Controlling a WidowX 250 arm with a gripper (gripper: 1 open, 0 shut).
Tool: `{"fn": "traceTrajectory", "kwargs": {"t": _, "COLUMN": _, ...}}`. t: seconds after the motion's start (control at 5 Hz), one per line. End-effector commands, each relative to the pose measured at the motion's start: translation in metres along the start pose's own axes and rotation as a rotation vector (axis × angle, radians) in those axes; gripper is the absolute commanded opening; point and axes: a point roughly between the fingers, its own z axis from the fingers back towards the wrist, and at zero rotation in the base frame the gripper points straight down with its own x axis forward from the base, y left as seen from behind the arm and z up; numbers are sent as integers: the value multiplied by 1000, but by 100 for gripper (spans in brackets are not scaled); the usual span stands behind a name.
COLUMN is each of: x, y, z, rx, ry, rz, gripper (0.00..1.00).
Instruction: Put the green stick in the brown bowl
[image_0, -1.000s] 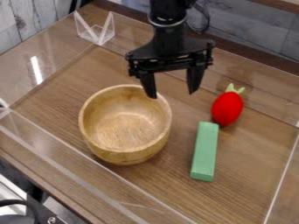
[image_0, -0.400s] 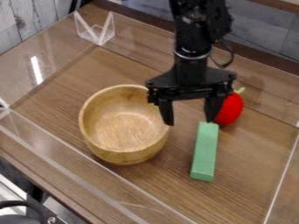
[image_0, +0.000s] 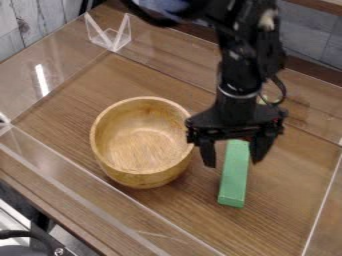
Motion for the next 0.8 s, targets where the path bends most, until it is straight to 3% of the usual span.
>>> {"fn": "traceTrajectory", "kwargs": {"t": 0.0, "x": -5, "y": -11, "z": -2, "rx": -15, "ry": -19, "rz": -4, "gripper": 100}}
{"fn": "traceTrajectory", "kwargs": {"t": 0.2, "x": -12, "y": -16, "z": -13, "rx": -3, "ry": -19, "rz": -3, "gripper": 100}}
{"fn": "traceTrajectory", "kwargs": {"t": 0.4, "x": -17, "y": -3, "z": -33, "rx": 0, "ry": -17, "rz": -30, "gripper": 100}}
{"fn": "traceTrajectory", "kwargs": {"t": 0.6, "x": -21, "y": 7, "z": -31, "rx": 4, "ry": -13, "rz": -62, "gripper": 0}}
